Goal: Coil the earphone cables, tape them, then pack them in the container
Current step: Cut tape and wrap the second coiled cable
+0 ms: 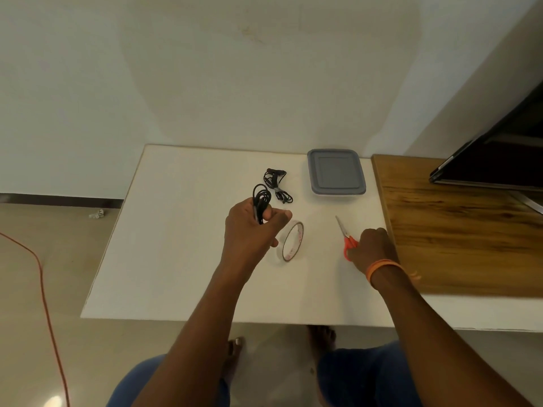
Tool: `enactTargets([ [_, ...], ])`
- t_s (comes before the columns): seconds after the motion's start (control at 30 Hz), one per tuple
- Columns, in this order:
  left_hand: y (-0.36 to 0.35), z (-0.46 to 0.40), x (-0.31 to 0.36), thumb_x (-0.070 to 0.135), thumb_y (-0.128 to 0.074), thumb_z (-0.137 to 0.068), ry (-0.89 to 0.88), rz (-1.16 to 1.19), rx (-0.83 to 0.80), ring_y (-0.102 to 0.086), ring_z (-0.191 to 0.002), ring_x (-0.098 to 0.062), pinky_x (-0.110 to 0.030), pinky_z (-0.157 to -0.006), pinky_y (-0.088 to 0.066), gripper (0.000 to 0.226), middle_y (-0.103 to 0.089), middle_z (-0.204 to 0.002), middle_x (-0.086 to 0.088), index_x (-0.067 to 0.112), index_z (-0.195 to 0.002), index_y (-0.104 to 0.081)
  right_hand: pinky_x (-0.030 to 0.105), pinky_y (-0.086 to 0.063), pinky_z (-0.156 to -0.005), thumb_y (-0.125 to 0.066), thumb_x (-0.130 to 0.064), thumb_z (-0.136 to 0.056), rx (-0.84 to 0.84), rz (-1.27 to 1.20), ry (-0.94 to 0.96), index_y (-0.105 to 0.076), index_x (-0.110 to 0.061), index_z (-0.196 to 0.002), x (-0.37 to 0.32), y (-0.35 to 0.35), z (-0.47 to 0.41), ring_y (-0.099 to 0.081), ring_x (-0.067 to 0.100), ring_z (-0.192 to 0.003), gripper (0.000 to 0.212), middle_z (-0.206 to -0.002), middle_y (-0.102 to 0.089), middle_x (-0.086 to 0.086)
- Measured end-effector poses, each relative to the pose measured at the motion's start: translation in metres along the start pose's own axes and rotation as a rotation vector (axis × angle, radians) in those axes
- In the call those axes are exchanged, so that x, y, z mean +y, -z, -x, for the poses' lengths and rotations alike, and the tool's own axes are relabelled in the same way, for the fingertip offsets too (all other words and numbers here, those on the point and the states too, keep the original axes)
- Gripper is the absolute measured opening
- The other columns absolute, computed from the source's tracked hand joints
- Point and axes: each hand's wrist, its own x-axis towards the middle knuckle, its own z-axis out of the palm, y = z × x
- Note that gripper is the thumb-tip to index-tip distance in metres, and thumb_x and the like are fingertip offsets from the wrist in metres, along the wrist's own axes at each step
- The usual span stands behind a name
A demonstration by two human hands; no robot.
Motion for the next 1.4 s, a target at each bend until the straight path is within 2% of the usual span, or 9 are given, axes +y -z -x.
enactTargets([
  [0.13, 0.005, -0.002, 0.0, 0.017, -0.078, -0.079, -0.009, -0.024, 0.01, -0.056, -0.044, -0.015, -0.022, -0.048, -0.046, 0.039, -0.074, -0.077, -0.004, 0.015, -0.067, -0.042, 0.031, -0.047, -0.065, -0.057, -0.044, -0.092, -0.132, -0.126, -0.02, -0.059, -0.005, -0.093, -0.001, 0.005, -0.001, -0.057, 0.027, -0.077, 0.039, -0.102, -0.062, 0.018],
  [0.33, 0.005, -0.002, 0.001, 0.016, -0.077, -0.08, -0.077, -0.078, -0.019, -0.055, -0.042, -0.016, -0.031, -0.052, -0.051, 0.04, -0.073, -0.076, -0.01, 0.014, -0.064, -0.041, 0.037, -0.06, -0.065, -0.055, -0.017, -0.096, -0.535, -1.098, -0.137, -0.06, 0.006, -0.091, -0.006, 0.028, 0.02, -0.066, 0.032, -0.075, 0.024, -0.087, -0.063, 0.022],
  [0.47, 0.003, -0.003, 0.0, 0.015, -0.076, -0.081, -0.089, -0.088, -0.016, -0.056, -0.042, -0.013, -0.035, -0.054, -0.053, 0.039, -0.073, -0.077, -0.009, 0.013, -0.064, -0.041, 0.034, -0.061, -0.058, -0.049, -0.007, -0.097, -0.68, -1.321, -0.163, -0.058, 0.006, -0.089, -0.016, 0.03, 0.025, -0.066, 0.029, -0.07, 0.017, -0.08, -0.06, 0.019],
  [0.73, 0.003, -0.005, 0.0, 0.015, -0.077, -0.081, -0.078, -0.081, 0.015, -0.06, -0.048, -0.019, -0.025, -0.051, -0.049, 0.039, -0.075, -0.078, -0.006, 0.014, -0.064, -0.042, 0.032, -0.058, -0.054, -0.057, -0.001, -0.092, -0.699, -1.163, -0.122, -0.059, 0.018, -0.105, -0.023, 0.02, 0.027, -0.07, 0.031, -0.066, 0.023, -0.088, -0.064, 0.026],
  [0.83, 0.004, -0.006, -0.001, 0.014, -0.075, -0.08, -0.082, -0.038, 0.018, -0.063, -0.058, -0.031, -0.03, -0.053, -0.051, 0.037, -0.073, -0.083, -0.017, 0.014, -0.064, -0.041, 0.034, -0.059, -0.057, -0.062, -0.004, -0.09, -0.681, -1.318, -0.104, -0.062, 0.015, -0.1, -0.02, 0.023, 0.024, -0.068, 0.029, -0.068, 0.022, -0.084, -0.063, 0.021],
  [0.93, 0.005, -0.006, -0.002, 0.016, -0.075, -0.079, -0.081, -0.039, 0.014, -0.06, -0.052, -0.024, -0.038, -0.052, -0.054, 0.037, -0.073, -0.084, -0.019, 0.015, -0.064, -0.041, 0.035, -0.06, -0.062, -0.064, -0.003, -0.088, -0.669, -1.424, -0.093, -0.066, 0.01, -0.095, -0.017, 0.024, 0.022, -0.069, 0.03, -0.072, 0.015, -0.084, -0.064, 0.021],
  [1.1, 0.003, -0.007, -0.004, 0.015, -0.073, -0.081, -0.075, -0.035, 0.015, -0.071, -0.067, -0.028, -0.046, -0.062, -0.058, 0.035, -0.075, -0.081, -0.009, 0.014, -0.066, -0.042, 0.035, -0.06, -0.067, -0.056, 0.0, -0.093, -0.701, -1.297, 0.059, -0.063, 0.014, -0.1, -0.026, 0.016, 0.027, -0.07, 0.034, -0.079, 0.018, -0.089, -0.066, 0.022],
  [1.27, 0.003, -0.007, -0.006, 0.012, -0.073, -0.082, -0.072, 0.001, 0.025, -0.071, -0.073, -0.027, -0.034, -0.055, -0.055, 0.032, -0.075, -0.082, -0.008, -0.002, -0.07, -0.046, 0.03, -0.059, -0.064, -0.058, -0.007, -0.093, -0.71, -1.116, 0.139, -0.067, 0.009, -0.098, -0.034, 0.01, 0.031, -0.07, 0.027, -0.072, 0.019, -0.088, -0.068, 0.02],
  [1.4, 0.002, -0.008, -0.009, 0.015, -0.075, -0.08, -0.061, 0.024, 0.035, -0.068, -0.082, -0.038, -0.029, -0.054, -0.054, 0.035, -0.066, -0.088, -0.031, 0.004, -0.066, -0.045, 0.03, -0.059, -0.063, -0.066, -0.014, -0.089, -0.707, -1.006, 0.182, -0.07, 0.004, -0.095, -0.031, 0.011, 0.031, -0.07, 0.024, -0.068, 0.02, -0.081, -0.071, 0.015],
])
